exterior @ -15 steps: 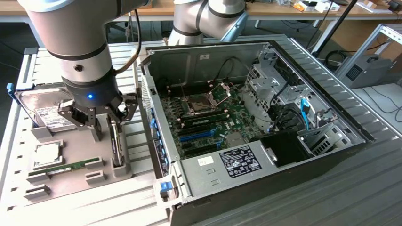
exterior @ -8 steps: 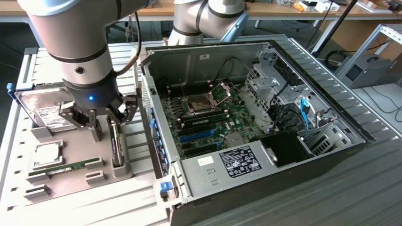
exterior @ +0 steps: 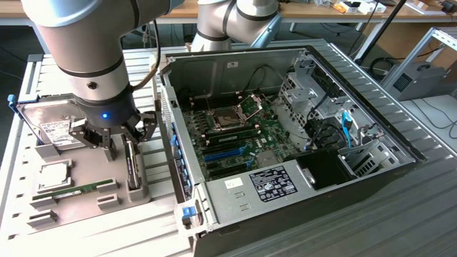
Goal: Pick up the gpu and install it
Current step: 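Pick up the gpu and move the gpu toward the slot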
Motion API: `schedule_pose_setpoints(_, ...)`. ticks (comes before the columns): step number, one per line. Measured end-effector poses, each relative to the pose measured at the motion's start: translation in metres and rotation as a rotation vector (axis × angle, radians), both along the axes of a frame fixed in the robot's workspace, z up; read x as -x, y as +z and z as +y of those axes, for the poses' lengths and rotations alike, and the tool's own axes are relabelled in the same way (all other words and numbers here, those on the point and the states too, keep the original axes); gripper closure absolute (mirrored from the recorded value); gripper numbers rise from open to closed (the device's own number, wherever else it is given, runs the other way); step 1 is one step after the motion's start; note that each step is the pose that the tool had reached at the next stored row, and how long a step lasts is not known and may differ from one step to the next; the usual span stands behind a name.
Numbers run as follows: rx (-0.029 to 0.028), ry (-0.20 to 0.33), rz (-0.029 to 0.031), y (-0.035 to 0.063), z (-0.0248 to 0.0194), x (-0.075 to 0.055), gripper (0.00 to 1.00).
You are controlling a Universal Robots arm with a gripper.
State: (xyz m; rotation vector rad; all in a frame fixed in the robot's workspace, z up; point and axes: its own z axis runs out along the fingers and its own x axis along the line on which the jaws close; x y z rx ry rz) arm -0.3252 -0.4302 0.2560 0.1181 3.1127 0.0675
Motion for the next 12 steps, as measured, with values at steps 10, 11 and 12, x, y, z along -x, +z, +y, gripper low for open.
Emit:
schedule_pose_setpoints(10, -0.0001, 0.000, -0.0001, -0.0001, -0.0076, 0.0000, 0.52)
schedule_pose_setpoints(11, -0.0001, 0.000, -0.0001, -0.0001, -0.0076, 0.0000, 0.52)
schedule_pose_setpoints(12, -0.0001, 0.000, -0.0001, -0.0003, -0.0076, -0.0001, 0.52)
